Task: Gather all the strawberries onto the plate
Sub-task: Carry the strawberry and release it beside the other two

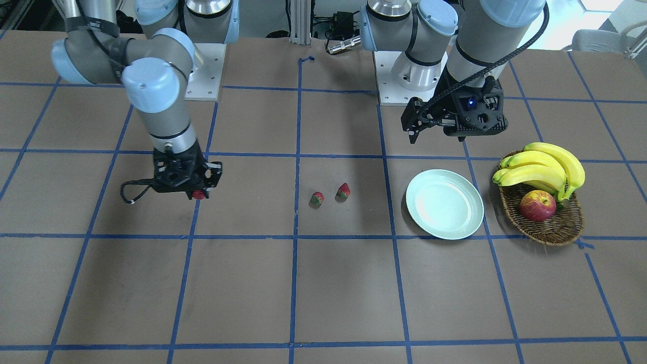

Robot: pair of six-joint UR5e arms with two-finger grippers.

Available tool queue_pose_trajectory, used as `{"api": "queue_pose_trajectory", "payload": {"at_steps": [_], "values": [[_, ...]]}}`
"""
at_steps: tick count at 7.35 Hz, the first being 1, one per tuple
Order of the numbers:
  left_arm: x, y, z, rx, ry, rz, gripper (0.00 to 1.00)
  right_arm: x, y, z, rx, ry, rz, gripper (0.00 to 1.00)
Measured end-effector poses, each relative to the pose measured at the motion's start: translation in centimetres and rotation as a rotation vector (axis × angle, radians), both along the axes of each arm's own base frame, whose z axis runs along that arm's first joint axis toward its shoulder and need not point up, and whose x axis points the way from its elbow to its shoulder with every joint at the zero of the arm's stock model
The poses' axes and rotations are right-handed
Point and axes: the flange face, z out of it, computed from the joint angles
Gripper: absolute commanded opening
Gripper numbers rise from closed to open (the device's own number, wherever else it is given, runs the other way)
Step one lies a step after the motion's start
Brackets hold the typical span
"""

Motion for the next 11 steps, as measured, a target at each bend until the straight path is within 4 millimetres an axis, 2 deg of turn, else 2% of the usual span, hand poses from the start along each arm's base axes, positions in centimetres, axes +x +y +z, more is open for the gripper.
{"api": "queue_pose_trajectory", "payload": {"at_steps": [1, 2, 3, 4, 5, 7, 8, 9, 10, 11], "values": [[0.0, 0.0, 0.0, 0.000, 0.000, 0.000, 1.00, 6.9, -0.2, 0.6, -0.022, -0.002, -0.042, 0.10], [0.0, 0.0, 0.0, 0.000, 0.000, 0.000, 1.00, 12.9, -0.1, -0.2, -0.025, -0.016, -0.085, 0.10], [0.0, 0.0, 0.0, 0.000, -0.001, 0.000, 1.00, 17.9, 0.6, -1.8, -0.014, -0.031, -0.129, 0.10], [0.0, 0.0, 0.0, 0.000, -0.001, 0.001, 1.00, 21.6, 1.2, -3.1, -0.008, -0.047, -0.178, 0.12], [0.0, 0.0, 0.0, 0.000, 0.000, 0.000, 1.00, 24.0, 1.1, -3.3, -0.015, -0.067, -0.223, 0.14], [0.0, 0.0, 0.0, 0.000, 0.000, 0.000, 1.00, 26.1, 0.0, -3.5, -0.023, -0.087, -0.265, 0.16], [0.0, 0.0, 0.0, -0.001, 0.000, 0.000, 1.00, 26.3, 0.0, -4.7, -0.010, -0.076, -0.271, 0.42], [0.0, 0.0, 0.0, -0.001, 0.000, 0.000, 1.00, 26.2, 0.0, -5.6, 0.001, -0.068, -0.287, 0.80], [0.0, 0.0, 0.0, -0.001, -0.001, 0.000, 1.00, 26.2, 0.1, -5.9, 0.005, -0.068, -0.324, 1.00], [0.0, 0.0, 0.0, -0.001, -0.001, 0.000, 1.00, 26.2, 0.2, -5.9, 0.007, -0.072, -0.362, 1.00]]}}
